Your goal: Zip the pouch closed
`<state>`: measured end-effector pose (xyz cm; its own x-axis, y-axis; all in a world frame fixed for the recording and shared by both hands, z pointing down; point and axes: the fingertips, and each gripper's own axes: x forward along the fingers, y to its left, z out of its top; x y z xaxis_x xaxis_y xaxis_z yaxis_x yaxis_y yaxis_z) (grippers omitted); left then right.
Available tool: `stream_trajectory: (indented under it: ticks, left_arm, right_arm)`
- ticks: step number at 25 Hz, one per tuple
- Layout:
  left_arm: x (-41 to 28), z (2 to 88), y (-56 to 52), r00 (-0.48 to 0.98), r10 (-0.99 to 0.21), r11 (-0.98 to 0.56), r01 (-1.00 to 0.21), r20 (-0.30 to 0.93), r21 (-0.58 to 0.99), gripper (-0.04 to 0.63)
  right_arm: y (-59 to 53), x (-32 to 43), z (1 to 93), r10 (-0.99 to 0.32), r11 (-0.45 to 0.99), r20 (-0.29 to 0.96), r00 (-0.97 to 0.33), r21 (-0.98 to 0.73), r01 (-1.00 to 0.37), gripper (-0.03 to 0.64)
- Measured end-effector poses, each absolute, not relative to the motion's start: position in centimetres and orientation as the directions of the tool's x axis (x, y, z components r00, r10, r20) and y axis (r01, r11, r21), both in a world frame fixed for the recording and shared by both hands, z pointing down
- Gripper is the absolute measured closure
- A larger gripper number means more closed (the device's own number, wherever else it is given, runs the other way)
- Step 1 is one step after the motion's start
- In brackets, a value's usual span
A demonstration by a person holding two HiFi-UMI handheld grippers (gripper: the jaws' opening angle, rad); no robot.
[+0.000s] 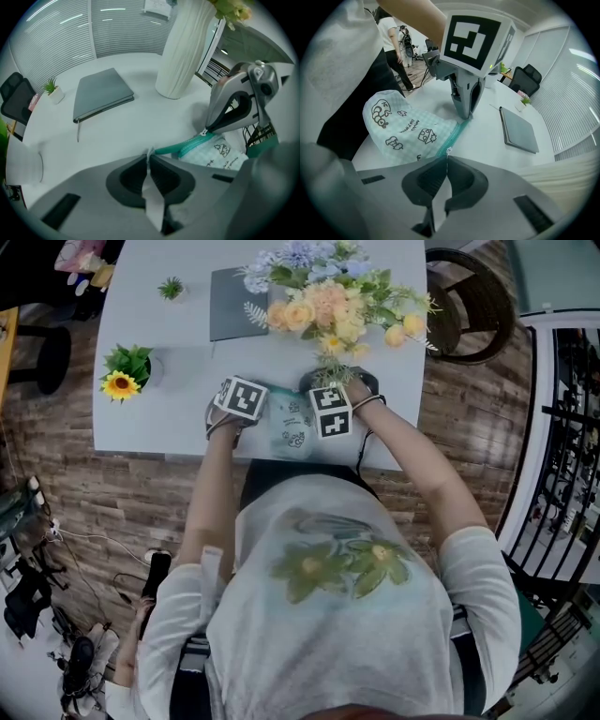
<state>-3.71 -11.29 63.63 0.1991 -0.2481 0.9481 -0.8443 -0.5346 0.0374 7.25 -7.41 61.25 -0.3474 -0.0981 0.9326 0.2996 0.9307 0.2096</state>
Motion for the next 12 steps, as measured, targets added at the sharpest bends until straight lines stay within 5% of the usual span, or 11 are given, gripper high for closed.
stream_trajectory:
  ticks: [12]
  left_arm:
    - [-3.0,64.7,-10.1,0.226,-0.210,-0.492,-0.865,0.951,0.097,0.572]
  right_arm:
    - [-6.6,8.3,61.7,-0.099,0.932,0.902,-0.421,0.231,0.278,0.598]
